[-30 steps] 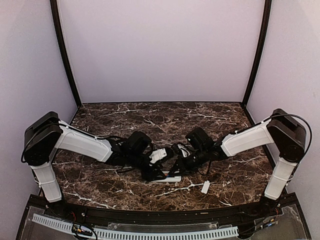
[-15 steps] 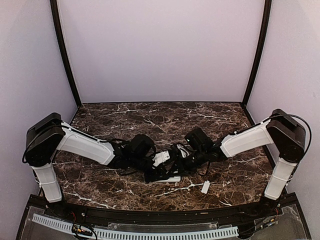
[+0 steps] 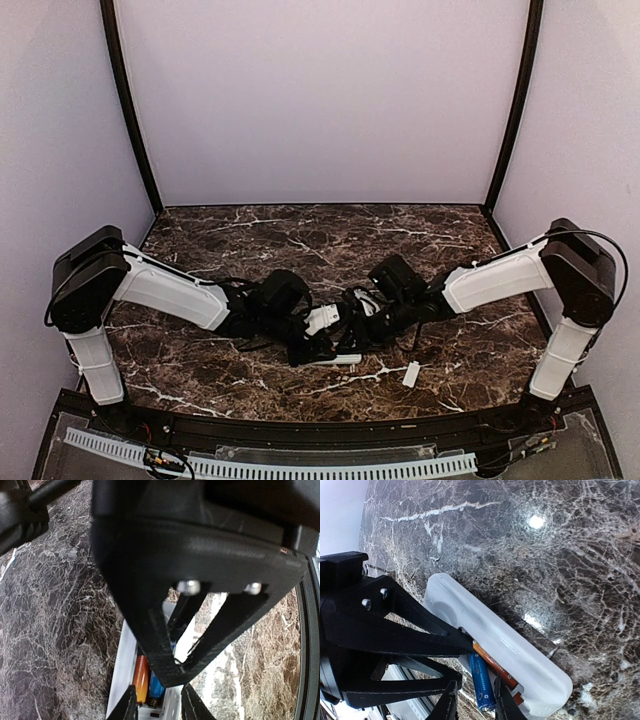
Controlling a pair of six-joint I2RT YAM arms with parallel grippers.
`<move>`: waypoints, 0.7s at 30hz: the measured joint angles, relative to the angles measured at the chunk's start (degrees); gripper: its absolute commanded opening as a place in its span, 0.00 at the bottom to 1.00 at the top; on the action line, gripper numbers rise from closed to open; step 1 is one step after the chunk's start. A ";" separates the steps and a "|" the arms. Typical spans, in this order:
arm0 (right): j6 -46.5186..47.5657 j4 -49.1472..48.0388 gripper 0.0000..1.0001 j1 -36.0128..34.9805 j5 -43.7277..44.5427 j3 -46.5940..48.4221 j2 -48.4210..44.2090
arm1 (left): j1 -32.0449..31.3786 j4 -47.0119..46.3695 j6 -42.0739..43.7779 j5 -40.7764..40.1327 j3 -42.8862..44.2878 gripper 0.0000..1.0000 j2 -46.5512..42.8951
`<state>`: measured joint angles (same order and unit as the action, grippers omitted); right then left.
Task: Load the batteries into the remote control
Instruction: Load the battery into the battery compartment.
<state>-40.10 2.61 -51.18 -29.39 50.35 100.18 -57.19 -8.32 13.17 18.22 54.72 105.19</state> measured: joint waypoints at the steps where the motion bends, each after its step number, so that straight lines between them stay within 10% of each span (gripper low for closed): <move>1: 0.31 0.72 0.25 -0.04 0.13 0.33 -0.17 | 0.00 0.07 0.11 -0.07 0.00 0.29 0.00; 21: 2.29 8.11 0.30 -0.39 3.26 2.69 -2.16 | -0.09 3.69 1.68 -1.09 1.66 0.32 -0.20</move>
<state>-37.80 10.72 -51.57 -26.13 53.04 98.02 -57.28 -4.62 14.85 17.12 56.38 104.99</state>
